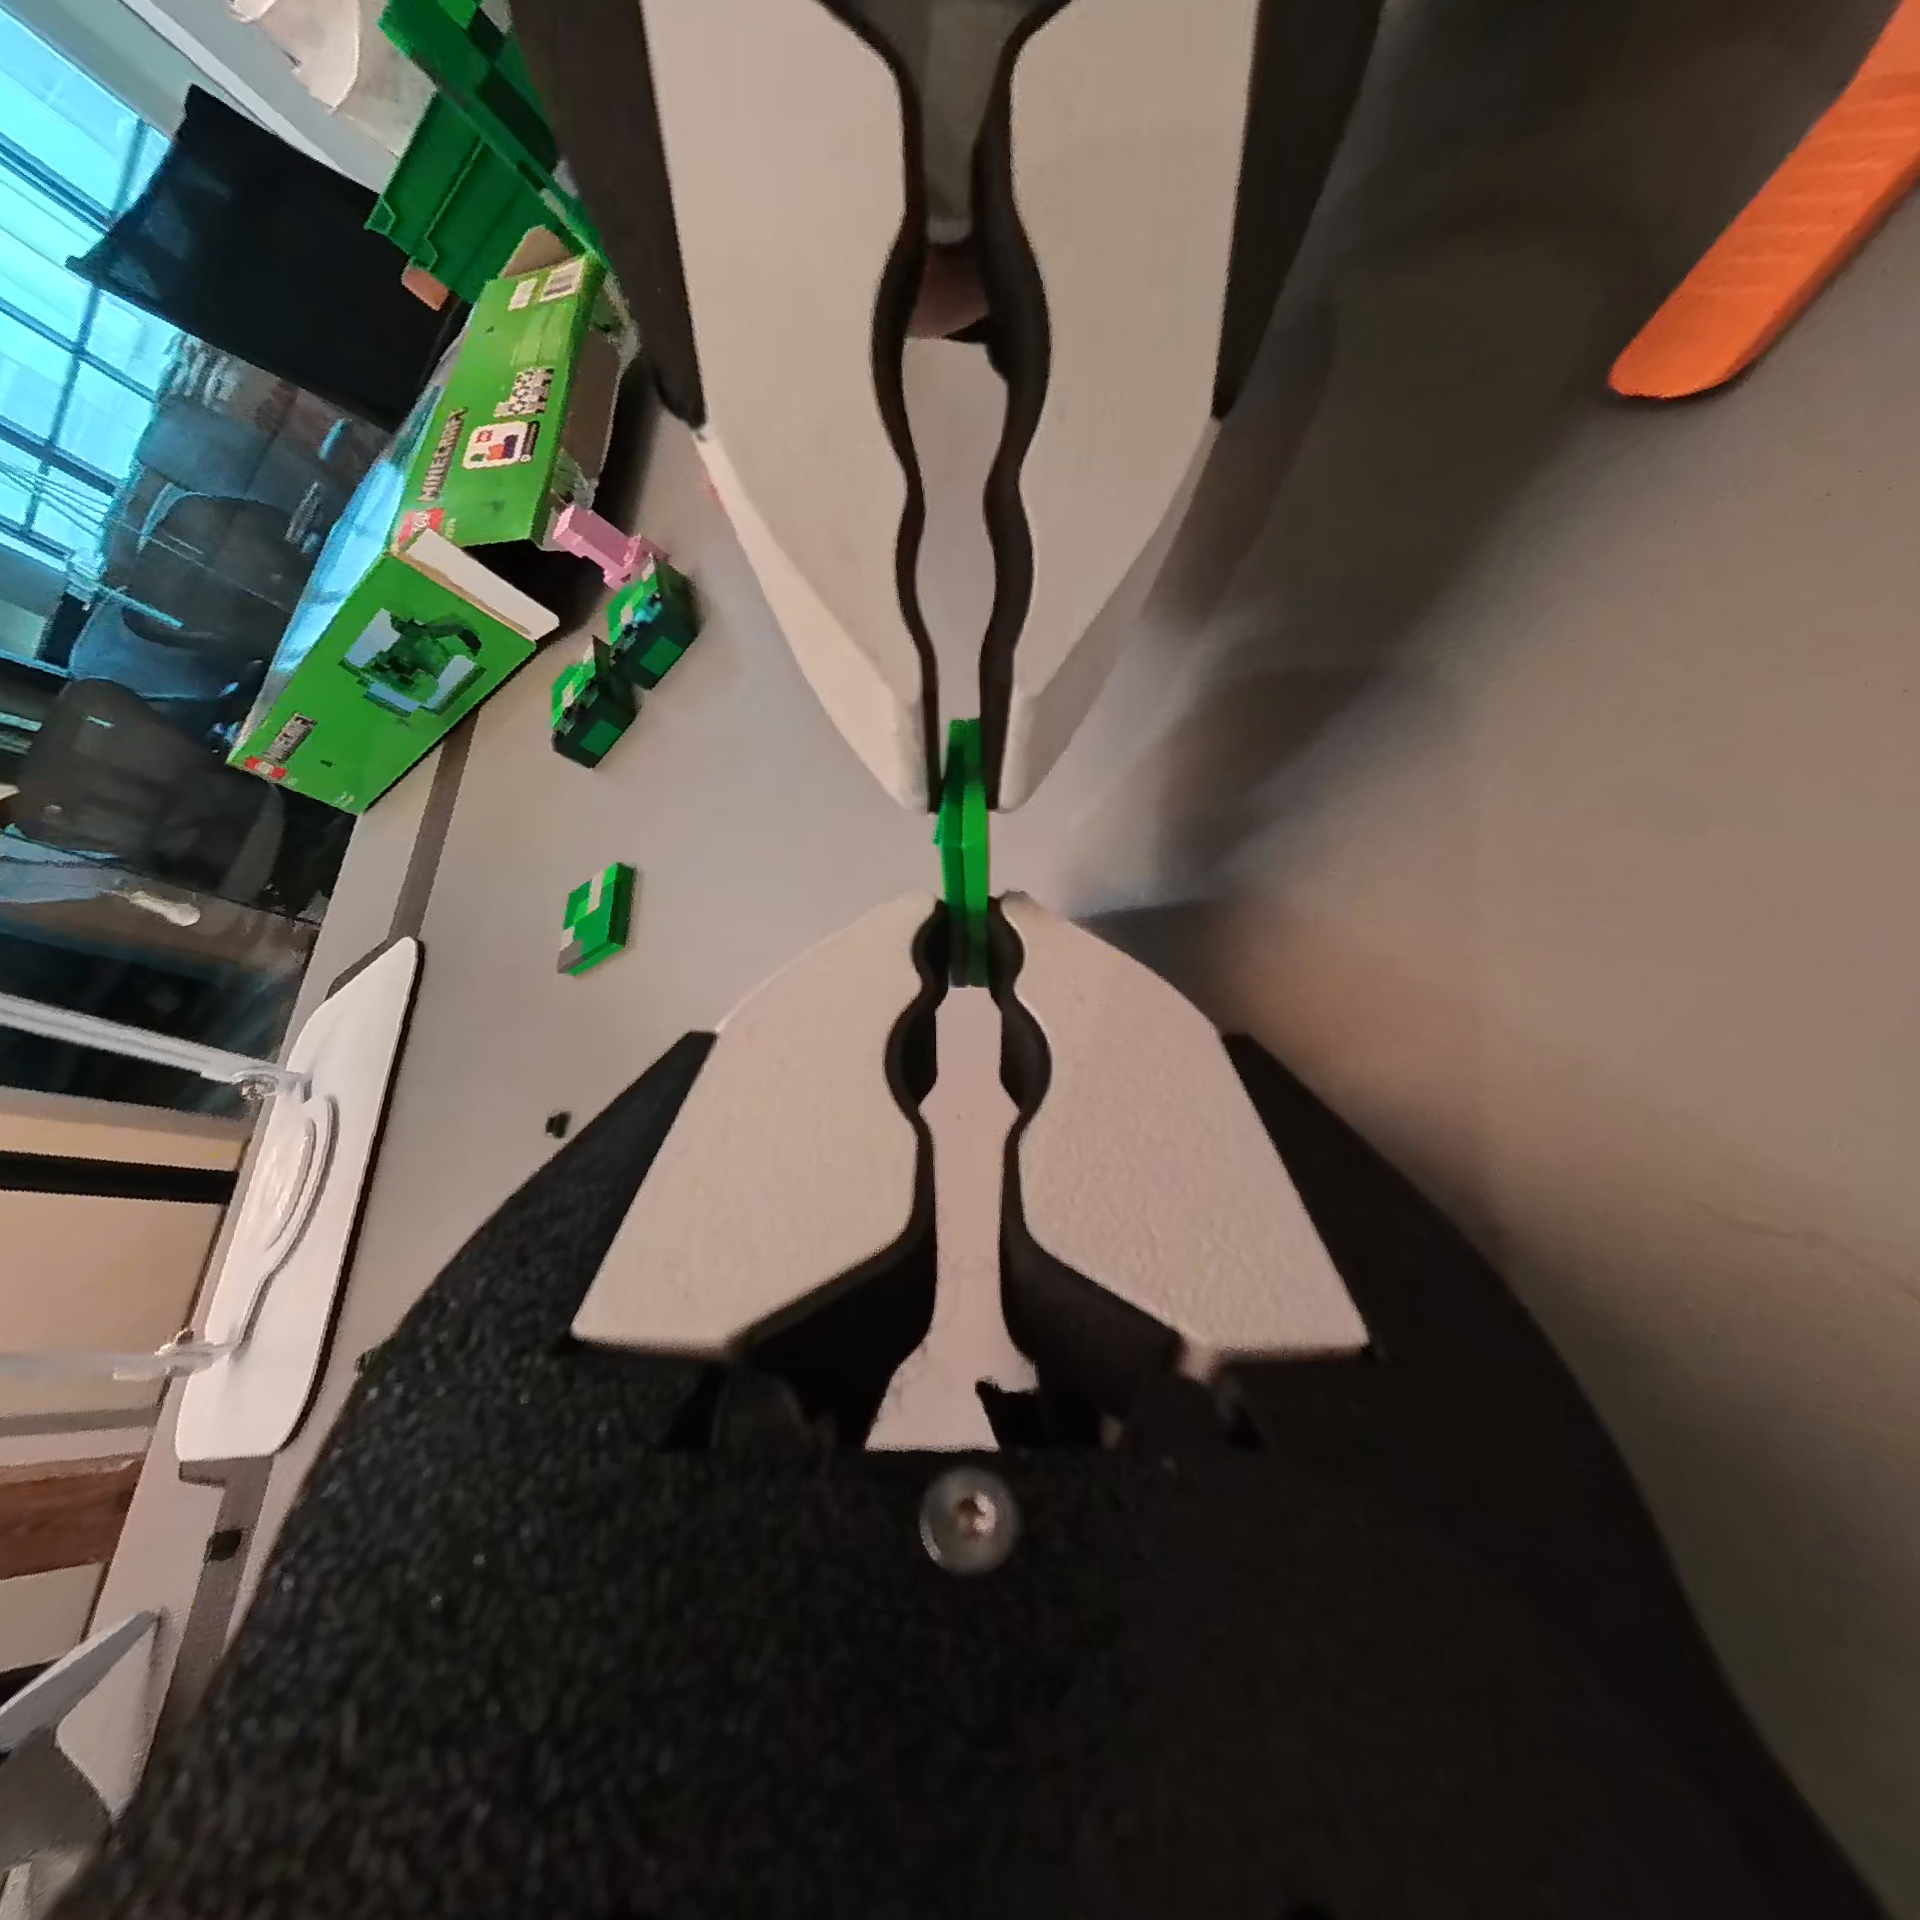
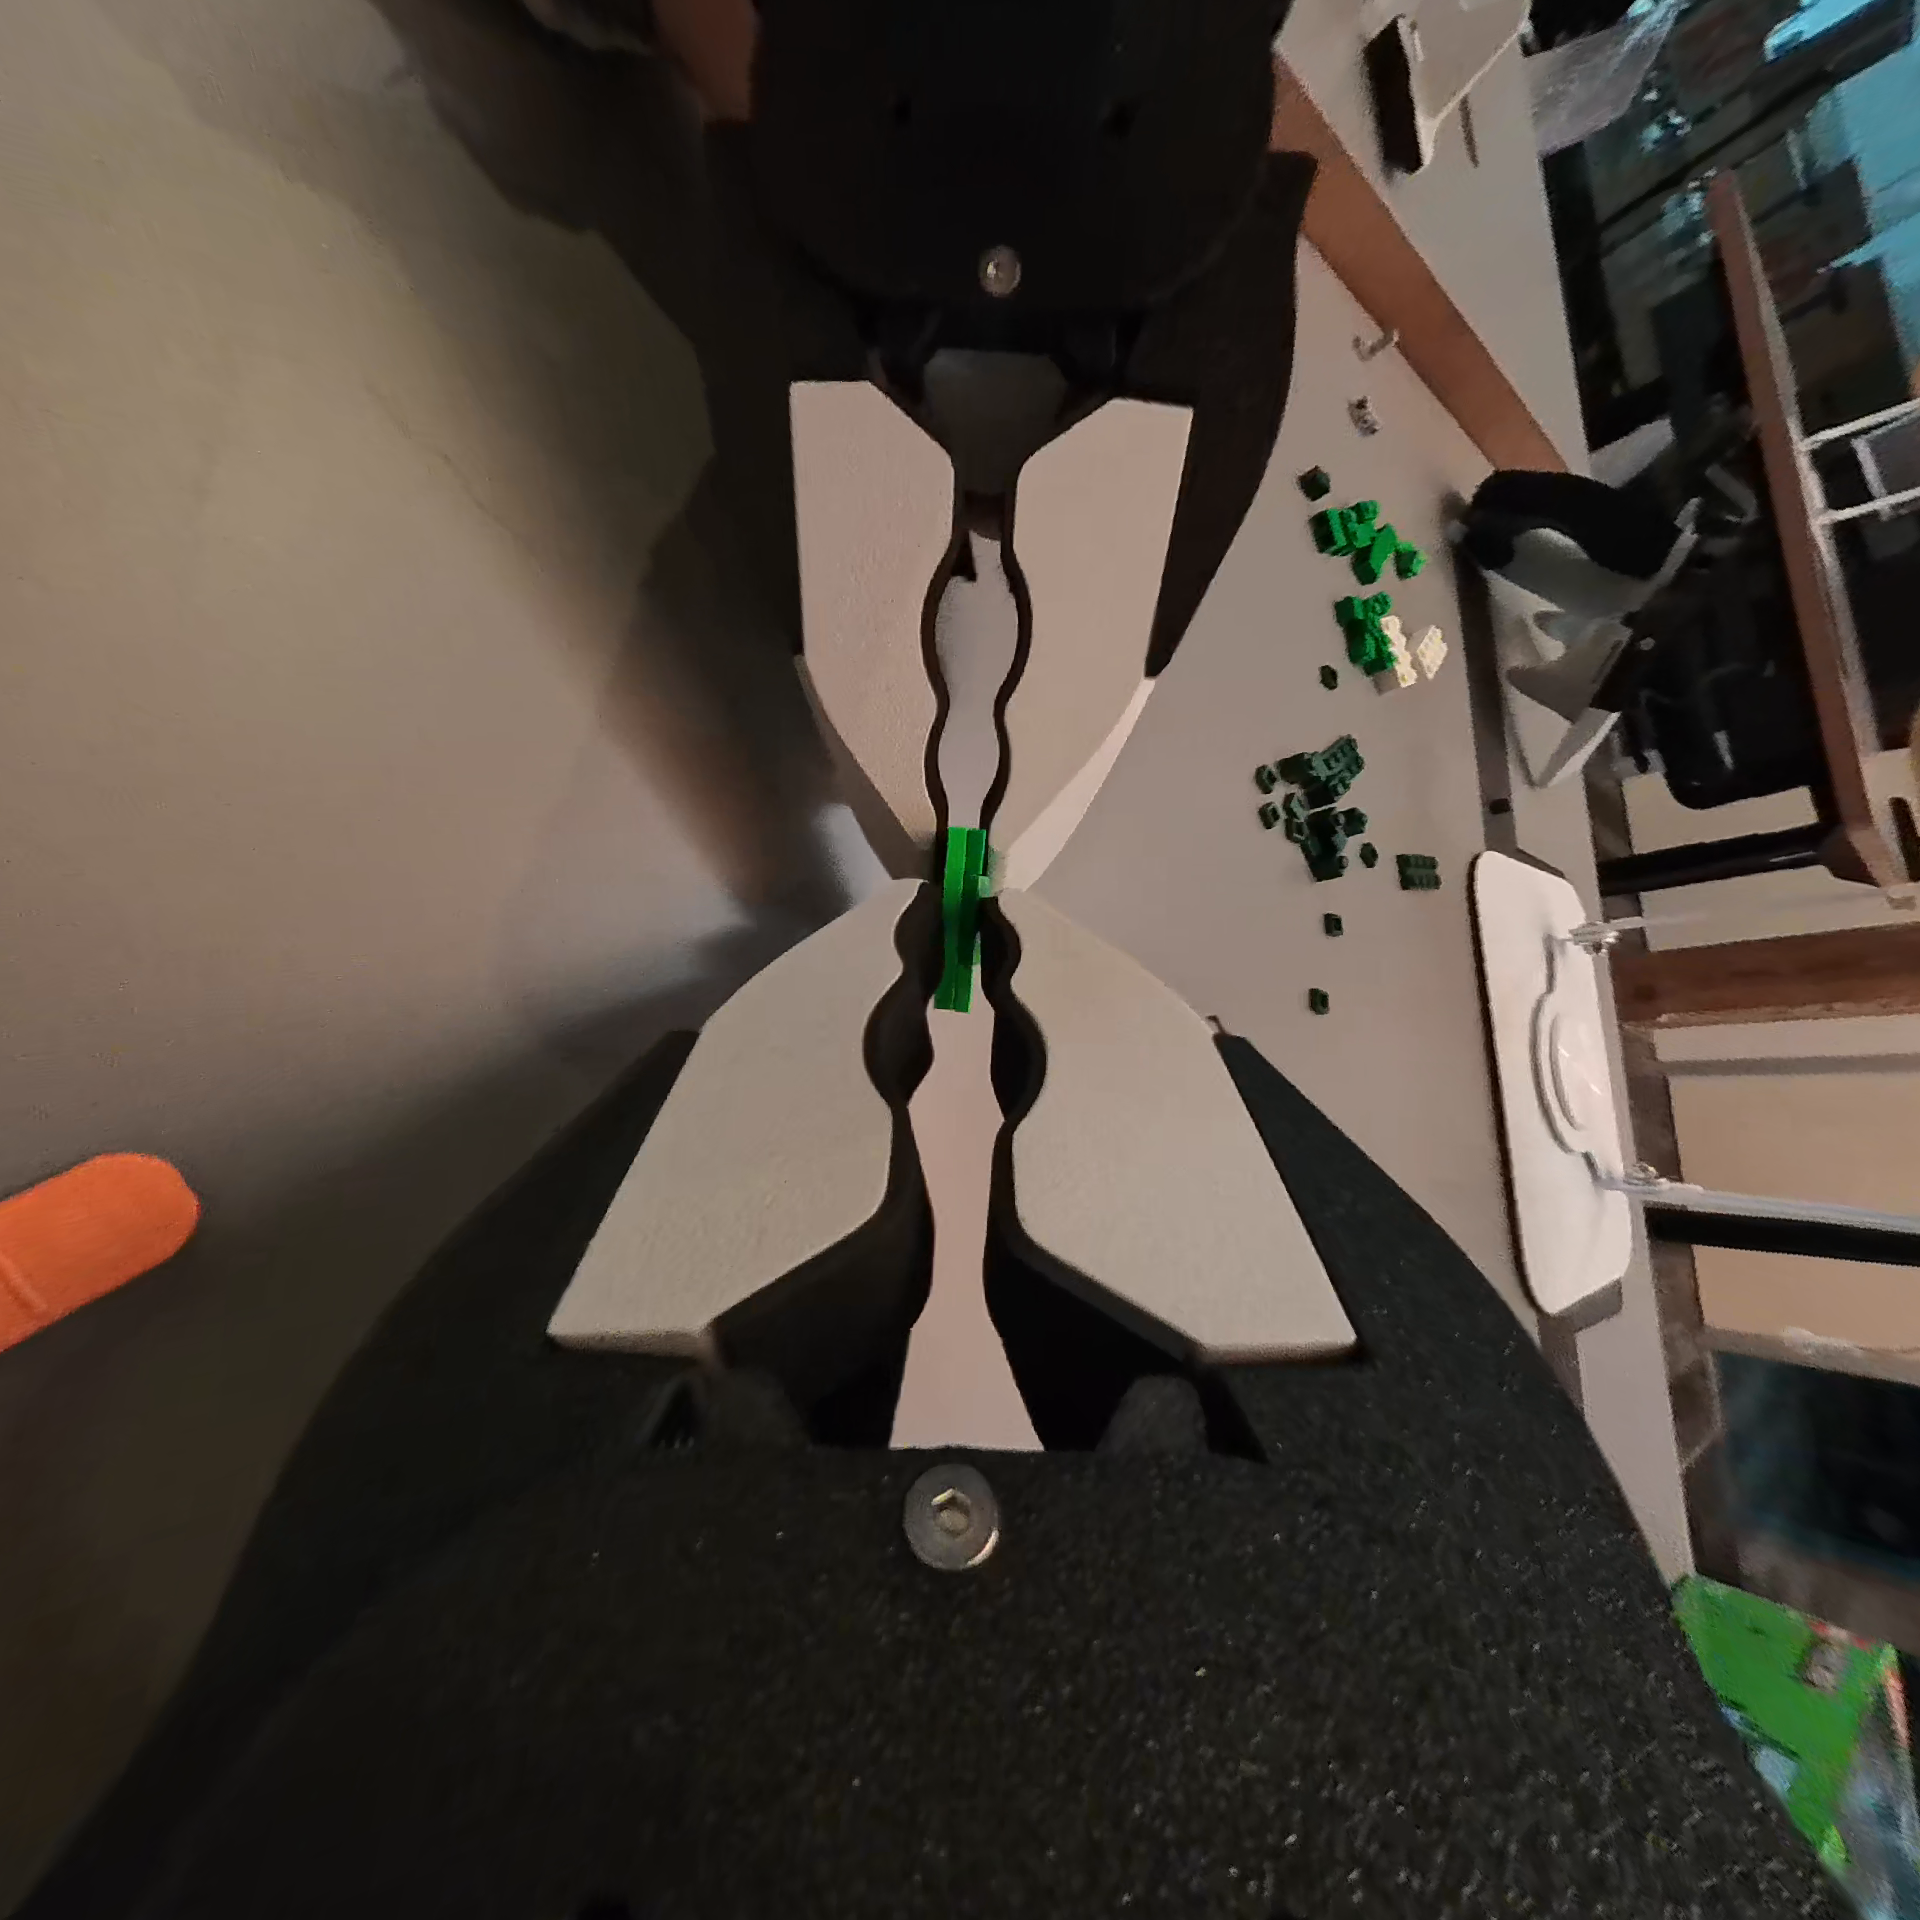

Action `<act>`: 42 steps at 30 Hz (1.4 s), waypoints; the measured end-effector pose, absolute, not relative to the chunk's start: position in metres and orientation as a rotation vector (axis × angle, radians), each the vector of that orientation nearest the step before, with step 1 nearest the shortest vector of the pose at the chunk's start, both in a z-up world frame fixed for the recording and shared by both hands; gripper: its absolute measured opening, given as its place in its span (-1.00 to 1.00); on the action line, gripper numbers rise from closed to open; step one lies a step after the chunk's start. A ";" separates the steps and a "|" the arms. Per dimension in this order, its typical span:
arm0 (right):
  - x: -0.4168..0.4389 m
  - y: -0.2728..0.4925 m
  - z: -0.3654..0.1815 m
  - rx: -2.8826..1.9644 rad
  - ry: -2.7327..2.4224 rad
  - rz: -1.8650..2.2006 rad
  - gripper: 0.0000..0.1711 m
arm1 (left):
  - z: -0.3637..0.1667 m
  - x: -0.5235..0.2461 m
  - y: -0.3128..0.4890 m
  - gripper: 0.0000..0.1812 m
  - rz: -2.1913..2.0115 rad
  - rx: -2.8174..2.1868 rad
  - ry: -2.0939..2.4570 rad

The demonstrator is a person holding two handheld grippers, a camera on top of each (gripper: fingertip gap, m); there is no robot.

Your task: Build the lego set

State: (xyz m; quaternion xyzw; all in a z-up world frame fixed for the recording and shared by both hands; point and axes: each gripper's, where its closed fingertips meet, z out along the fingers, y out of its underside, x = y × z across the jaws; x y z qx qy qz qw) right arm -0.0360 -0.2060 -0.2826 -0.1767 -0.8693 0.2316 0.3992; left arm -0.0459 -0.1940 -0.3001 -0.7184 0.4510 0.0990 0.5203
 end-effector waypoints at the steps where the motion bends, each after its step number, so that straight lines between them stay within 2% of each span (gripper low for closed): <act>1: -0.035 -0.206 -0.285 -0.443 -2.219 0.577 -0.92 | -0.302 -0.045 -0.194 -0.93 0.236 -1.726 1.090; 9: -0.039 -0.205 -0.281 -0.518 -2.172 0.625 -0.86 | -0.298 -0.047 -0.193 -0.93 0.242 -1.719 1.069; 28: -0.034 -0.208 -0.288 -0.547 -2.259 0.714 -0.92 | -0.302 -0.044 -0.194 -0.93 0.285 -1.700 1.116; 31: -0.037 -0.200 -0.284 -0.553 -2.195 0.675 -0.77 | -0.298 -0.049 -0.193 -0.93 0.306 -1.695 1.085; 34: -0.039 -0.192 -0.282 -0.505 -2.137 0.599 -0.73 | -0.295 -0.052 -0.192 -0.93 0.284 -1.696 1.048; 35: -0.039 -0.191 -0.283 -0.484 -2.132 0.575 -0.73 | -0.293 -0.051 -0.192 -0.93 0.277 -1.692 1.039; 37: -0.039 -0.194 -0.283 -0.428 -2.121 0.541 -0.92 | -0.292 -0.051 -0.191 -0.93 0.273 -1.684 1.027; 42: -0.046 -0.184 -0.274 -0.321 -1.988 0.408 -0.93 | -0.283 -0.056 -0.184 -0.87 0.258 -1.677 0.894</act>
